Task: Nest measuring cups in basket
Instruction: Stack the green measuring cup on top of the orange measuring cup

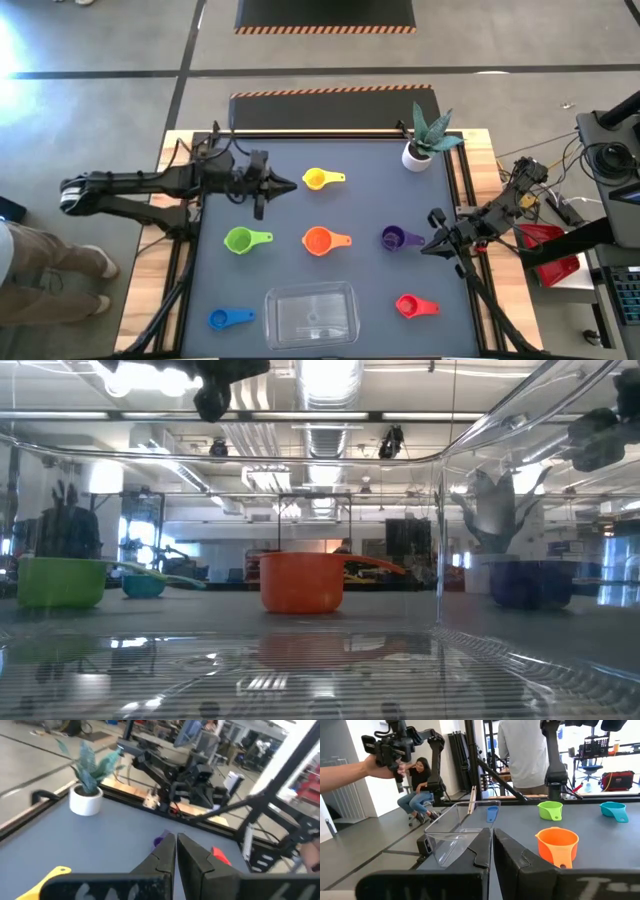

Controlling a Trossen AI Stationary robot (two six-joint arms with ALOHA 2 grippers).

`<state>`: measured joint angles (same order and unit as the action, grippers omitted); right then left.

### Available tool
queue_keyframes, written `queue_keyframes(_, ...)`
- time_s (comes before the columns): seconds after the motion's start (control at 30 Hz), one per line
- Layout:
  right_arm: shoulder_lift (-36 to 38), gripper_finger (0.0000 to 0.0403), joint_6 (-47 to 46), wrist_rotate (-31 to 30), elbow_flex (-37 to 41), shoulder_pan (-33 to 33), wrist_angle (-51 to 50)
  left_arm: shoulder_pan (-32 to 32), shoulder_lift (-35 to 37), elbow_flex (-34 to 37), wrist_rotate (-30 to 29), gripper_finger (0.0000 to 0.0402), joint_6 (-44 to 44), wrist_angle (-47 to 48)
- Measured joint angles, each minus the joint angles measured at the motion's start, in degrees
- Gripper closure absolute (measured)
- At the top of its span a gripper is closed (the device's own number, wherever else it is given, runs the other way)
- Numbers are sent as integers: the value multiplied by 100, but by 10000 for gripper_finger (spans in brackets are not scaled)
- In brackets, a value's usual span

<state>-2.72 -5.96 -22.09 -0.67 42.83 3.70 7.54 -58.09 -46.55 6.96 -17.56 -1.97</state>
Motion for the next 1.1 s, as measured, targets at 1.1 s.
queue_keyframes(1.1, 0, 394, 0, -2, -1, -1, 0, -673, -187, 20, -29, 402, -893, -25)
